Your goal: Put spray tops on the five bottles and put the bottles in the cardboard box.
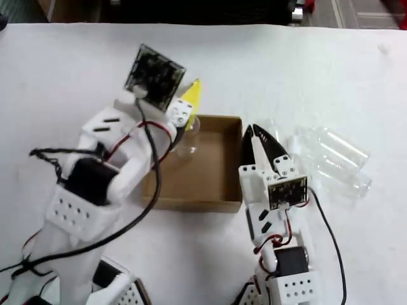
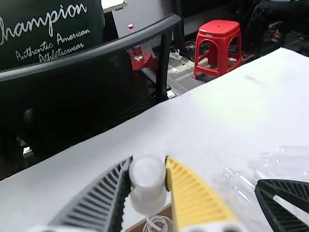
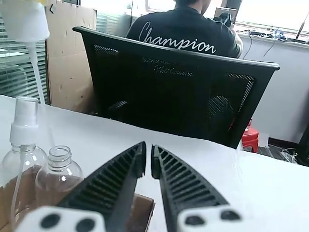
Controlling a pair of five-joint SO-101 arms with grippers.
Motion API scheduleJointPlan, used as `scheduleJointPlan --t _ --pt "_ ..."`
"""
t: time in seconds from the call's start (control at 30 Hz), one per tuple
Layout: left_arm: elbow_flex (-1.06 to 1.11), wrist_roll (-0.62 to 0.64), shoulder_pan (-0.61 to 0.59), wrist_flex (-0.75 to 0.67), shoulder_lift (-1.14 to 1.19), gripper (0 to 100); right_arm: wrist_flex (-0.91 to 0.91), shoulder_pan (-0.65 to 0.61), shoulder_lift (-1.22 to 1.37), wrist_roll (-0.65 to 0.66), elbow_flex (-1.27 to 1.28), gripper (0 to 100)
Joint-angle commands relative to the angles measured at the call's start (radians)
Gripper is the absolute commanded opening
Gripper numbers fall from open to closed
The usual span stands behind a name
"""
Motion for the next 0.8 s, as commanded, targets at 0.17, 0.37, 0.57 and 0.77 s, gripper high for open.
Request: scheduleJointPlan --t 0.17,0.37,0.57,0.77 --pt "-0.044 -0.009 -0.007 -0.006 0.021 2 -0.015 -0.012 0.002 0.012 0.008 1.5" --pt "-0.038 -0.009 -0.007 -0.018 0.024 2 -0.015 -0.012 0.002 0.012 0.008 1.5" --pt "0.120 -0.009 -0.007 -0.193 0.024 2 -0.015 -0.012 0.002 0.012 0.008 1.5" --pt "0.175 -0.009 -0.008 -0.229 0.022 2 -0.015 -0.013 0.002 0.012 0.008 1.5"
